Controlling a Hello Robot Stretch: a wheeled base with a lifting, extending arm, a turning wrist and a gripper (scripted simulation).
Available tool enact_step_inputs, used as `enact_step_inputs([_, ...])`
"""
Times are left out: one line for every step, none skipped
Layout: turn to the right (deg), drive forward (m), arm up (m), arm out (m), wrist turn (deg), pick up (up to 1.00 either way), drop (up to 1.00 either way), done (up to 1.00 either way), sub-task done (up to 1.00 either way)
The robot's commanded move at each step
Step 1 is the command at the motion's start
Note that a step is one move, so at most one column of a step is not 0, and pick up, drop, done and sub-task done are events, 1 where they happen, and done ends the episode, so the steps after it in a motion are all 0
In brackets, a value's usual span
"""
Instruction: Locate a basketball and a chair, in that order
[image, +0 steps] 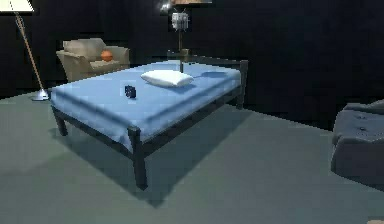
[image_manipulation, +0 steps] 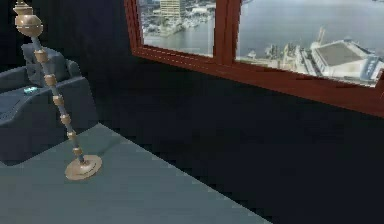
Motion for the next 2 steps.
enact_step_inputs([-6.0, 0.0, 0.0, 0.0, 0.0, 0.0, 0.0, 0.0, 0.0])
enact_step_inputs([0.0, 0.4, 0.0, 0.0, 0.0, 0.0, 0.0, 0.0, 0.0])
